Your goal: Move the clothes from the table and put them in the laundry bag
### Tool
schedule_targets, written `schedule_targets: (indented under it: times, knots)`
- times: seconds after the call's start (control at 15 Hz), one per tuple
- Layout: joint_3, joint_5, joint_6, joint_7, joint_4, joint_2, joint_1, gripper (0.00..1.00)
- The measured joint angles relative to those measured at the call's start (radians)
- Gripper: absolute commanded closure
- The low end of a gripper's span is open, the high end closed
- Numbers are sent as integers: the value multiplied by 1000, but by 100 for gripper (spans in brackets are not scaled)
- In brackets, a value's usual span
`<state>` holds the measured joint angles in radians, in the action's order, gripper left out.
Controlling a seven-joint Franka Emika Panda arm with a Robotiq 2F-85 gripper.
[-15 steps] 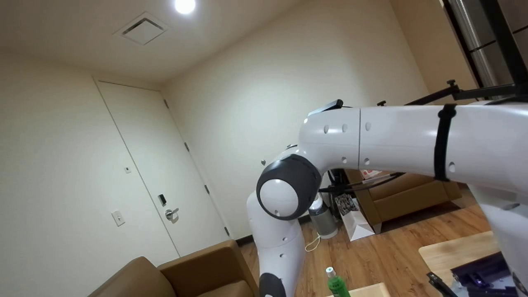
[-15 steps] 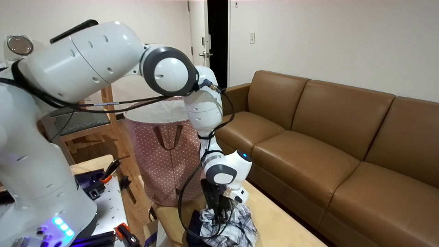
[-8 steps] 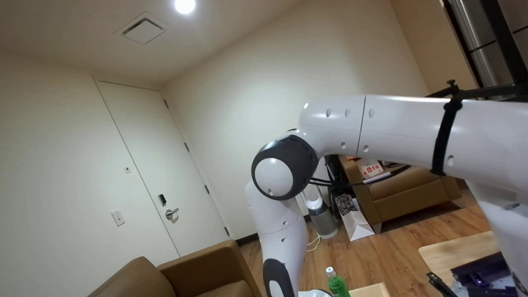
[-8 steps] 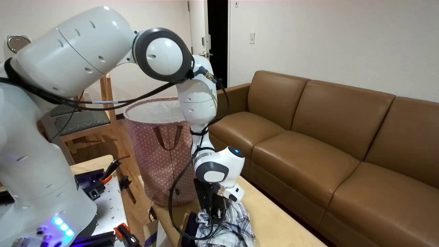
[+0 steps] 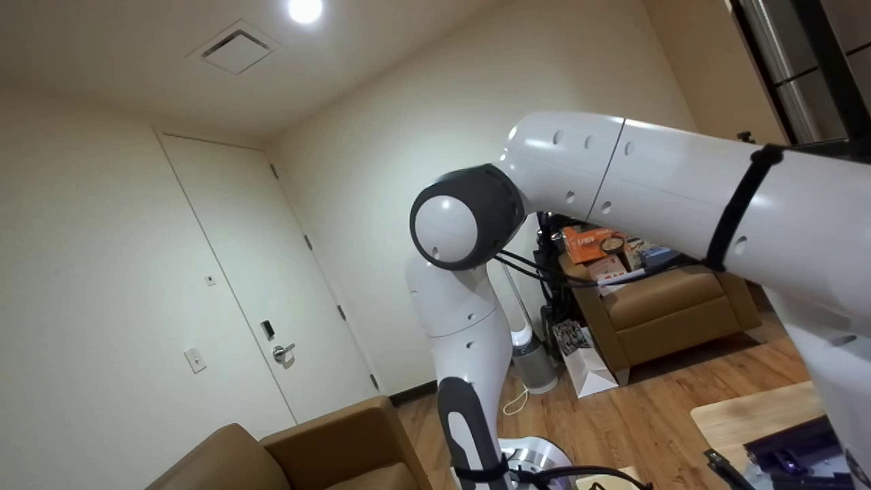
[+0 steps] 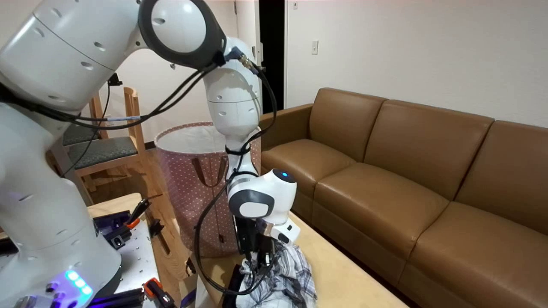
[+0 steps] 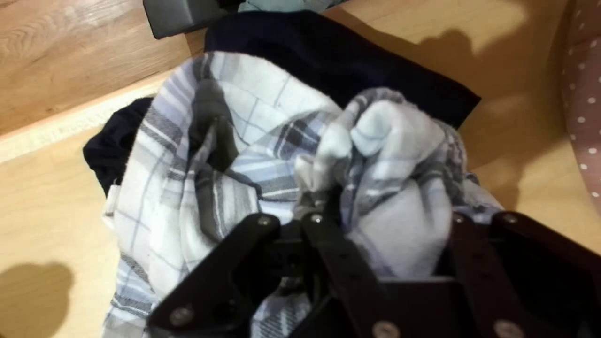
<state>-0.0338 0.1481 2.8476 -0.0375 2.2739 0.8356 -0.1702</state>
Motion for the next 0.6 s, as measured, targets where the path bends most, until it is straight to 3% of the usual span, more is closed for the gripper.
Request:
schedule_targets:
  times: [0.6]
  knots:
    - [6,-5,-45,-5,40,-71,-32,89]
